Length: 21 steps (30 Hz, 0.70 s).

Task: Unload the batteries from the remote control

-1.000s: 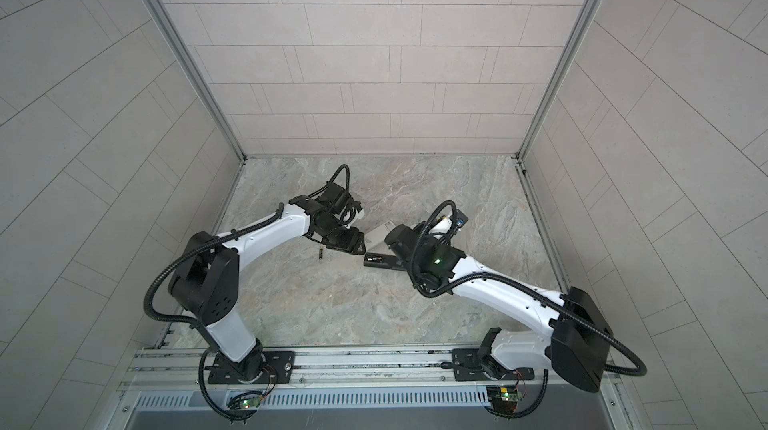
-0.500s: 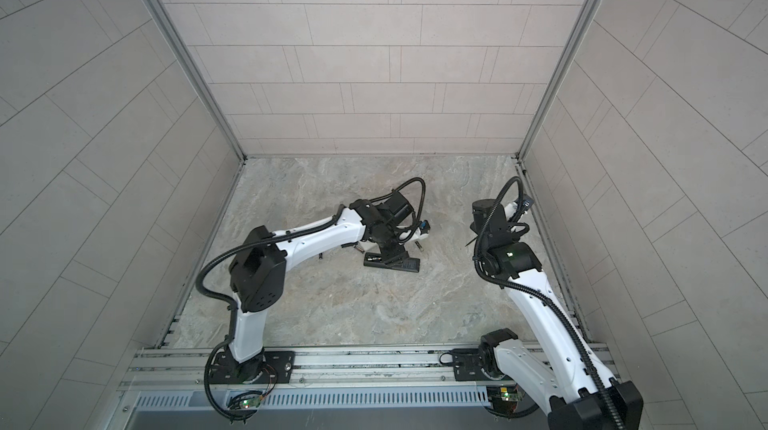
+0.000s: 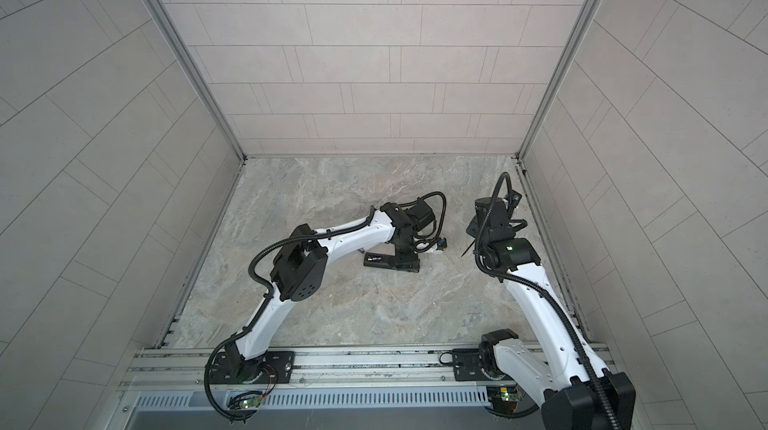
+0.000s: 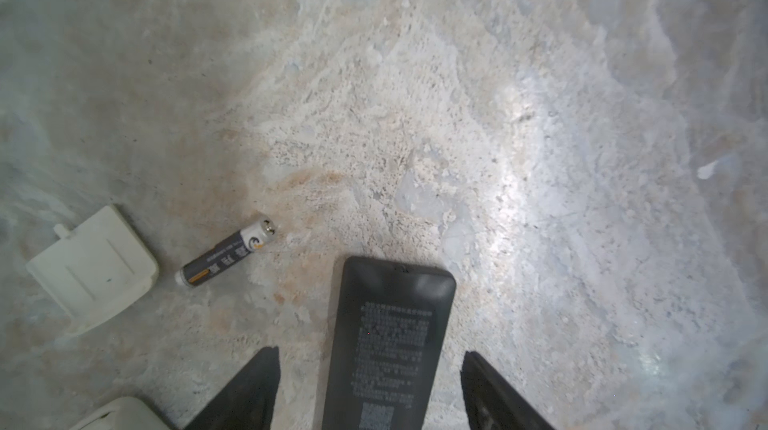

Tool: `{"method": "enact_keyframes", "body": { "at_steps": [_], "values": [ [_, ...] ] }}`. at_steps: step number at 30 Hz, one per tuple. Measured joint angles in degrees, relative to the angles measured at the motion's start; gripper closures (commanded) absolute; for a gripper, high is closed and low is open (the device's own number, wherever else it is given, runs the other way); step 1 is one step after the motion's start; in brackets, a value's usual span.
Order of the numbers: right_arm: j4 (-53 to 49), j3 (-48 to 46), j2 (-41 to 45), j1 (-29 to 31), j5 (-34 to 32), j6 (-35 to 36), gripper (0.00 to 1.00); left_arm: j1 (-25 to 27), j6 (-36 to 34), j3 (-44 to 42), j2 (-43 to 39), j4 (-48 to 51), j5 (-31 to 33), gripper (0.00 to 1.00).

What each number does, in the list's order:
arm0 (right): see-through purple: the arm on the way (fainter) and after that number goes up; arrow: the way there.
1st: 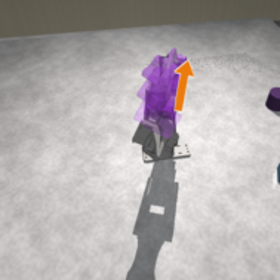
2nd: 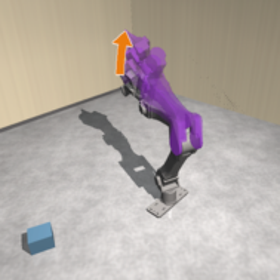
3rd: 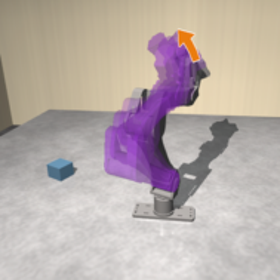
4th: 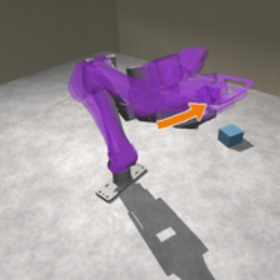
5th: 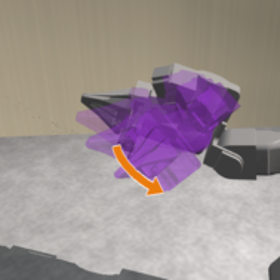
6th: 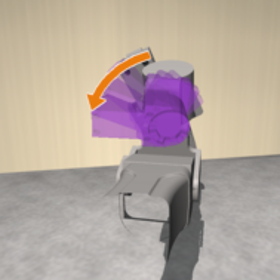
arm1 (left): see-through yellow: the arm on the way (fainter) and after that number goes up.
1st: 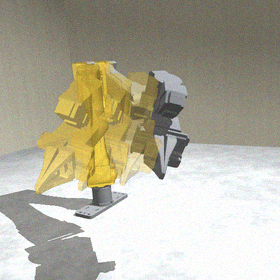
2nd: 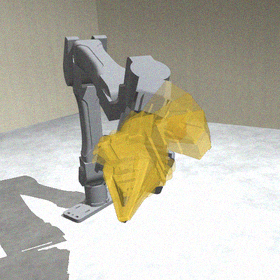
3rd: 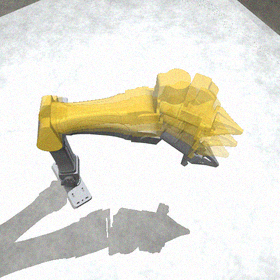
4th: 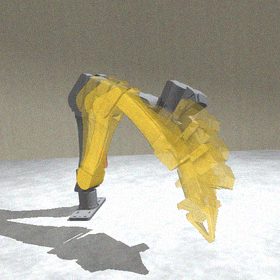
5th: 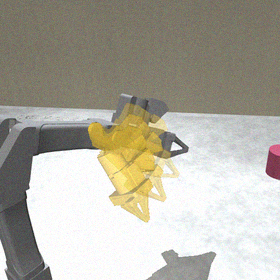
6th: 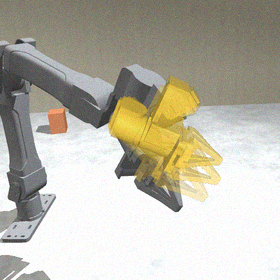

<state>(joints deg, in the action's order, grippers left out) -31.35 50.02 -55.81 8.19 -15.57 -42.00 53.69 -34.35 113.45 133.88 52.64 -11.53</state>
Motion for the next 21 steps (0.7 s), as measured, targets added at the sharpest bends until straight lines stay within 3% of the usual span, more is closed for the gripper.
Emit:
{"method": "enact_keyframes", "body": {
  "at_steps": [9,21],
  "values": [
    [0.0,0.0,0.0,-0.13,0.37,-0.04,1.0,0.02,0.0,0.2,1.66,1.77,-0.61,0.29],
    [0.04,-0.04,0.33,-0.17,0.63,-0.48,1.0,0.44,1.99,1.09,2.62,0.7,2.36,0.47]
  ]
}}
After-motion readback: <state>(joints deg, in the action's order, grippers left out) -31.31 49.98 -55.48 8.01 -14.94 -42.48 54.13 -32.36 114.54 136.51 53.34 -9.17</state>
